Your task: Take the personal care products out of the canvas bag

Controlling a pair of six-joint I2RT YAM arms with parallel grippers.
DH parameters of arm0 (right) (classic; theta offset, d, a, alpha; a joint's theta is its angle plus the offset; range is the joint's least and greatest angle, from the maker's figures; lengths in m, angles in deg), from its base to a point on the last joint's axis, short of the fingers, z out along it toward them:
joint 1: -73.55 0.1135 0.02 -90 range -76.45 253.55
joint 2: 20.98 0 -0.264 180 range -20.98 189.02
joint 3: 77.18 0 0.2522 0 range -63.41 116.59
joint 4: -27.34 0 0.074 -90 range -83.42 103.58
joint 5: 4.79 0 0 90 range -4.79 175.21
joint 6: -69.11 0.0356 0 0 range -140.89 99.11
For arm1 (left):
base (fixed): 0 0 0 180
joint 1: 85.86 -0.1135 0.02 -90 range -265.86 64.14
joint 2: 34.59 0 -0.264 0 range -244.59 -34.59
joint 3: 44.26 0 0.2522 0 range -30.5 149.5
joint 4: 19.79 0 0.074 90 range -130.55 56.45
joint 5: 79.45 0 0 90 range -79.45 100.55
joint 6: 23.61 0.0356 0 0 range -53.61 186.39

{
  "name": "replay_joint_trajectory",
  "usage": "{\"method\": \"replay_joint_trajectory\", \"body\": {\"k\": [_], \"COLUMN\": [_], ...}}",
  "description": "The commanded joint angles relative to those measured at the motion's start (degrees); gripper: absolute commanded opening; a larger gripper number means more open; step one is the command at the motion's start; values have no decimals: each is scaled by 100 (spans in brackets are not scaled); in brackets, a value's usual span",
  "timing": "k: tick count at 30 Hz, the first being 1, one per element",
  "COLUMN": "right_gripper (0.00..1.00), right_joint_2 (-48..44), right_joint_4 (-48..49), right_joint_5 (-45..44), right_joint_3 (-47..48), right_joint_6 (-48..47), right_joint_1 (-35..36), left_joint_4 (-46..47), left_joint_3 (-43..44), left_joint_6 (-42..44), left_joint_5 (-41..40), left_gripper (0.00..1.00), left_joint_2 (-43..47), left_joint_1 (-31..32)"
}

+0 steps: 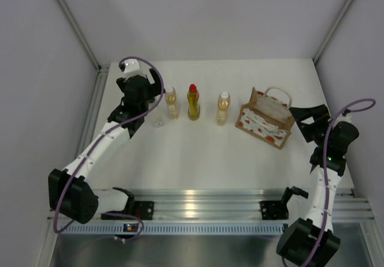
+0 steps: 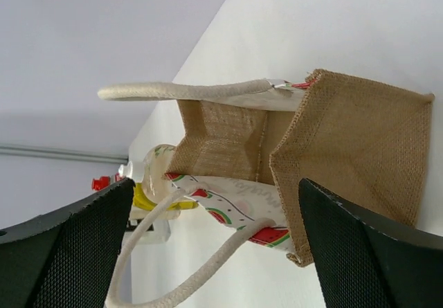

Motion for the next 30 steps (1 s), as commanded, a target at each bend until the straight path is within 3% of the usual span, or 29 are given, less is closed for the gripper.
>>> {"method": "replay_joint_trajectory", "body": {"k": [1,9,15,22,30], "right_gripper": [99,100,99,99,99], "right_joint_2": [-156,-332,-359,-798,-1228], "right_joint_4": [-472,-1307,-1948,-2371,-3162], "right_joint_5": [-99,-880,-1934,-3217,-3649], "right_joint_3": [471,1120,1736,2132,2598], "right_joint_6": [-413,-1582,-2619,-3357,-3885], "right_joint_1": [42,226,1254,2669,3925], "left_joint_4": [-1242,-3003,-4101,-4727,-4894], "left_joint_3": [526,843,966,853,483], "left_joint_6": [-202,-844,-704,-107,-18], "left_joint_5": [253,228,307,96,78], "left_gripper": [98,98,98,98,98], "left_joint_2": [510,1679,2224,2891,3876], "left_joint_1": [13,13,13,21,21]}}
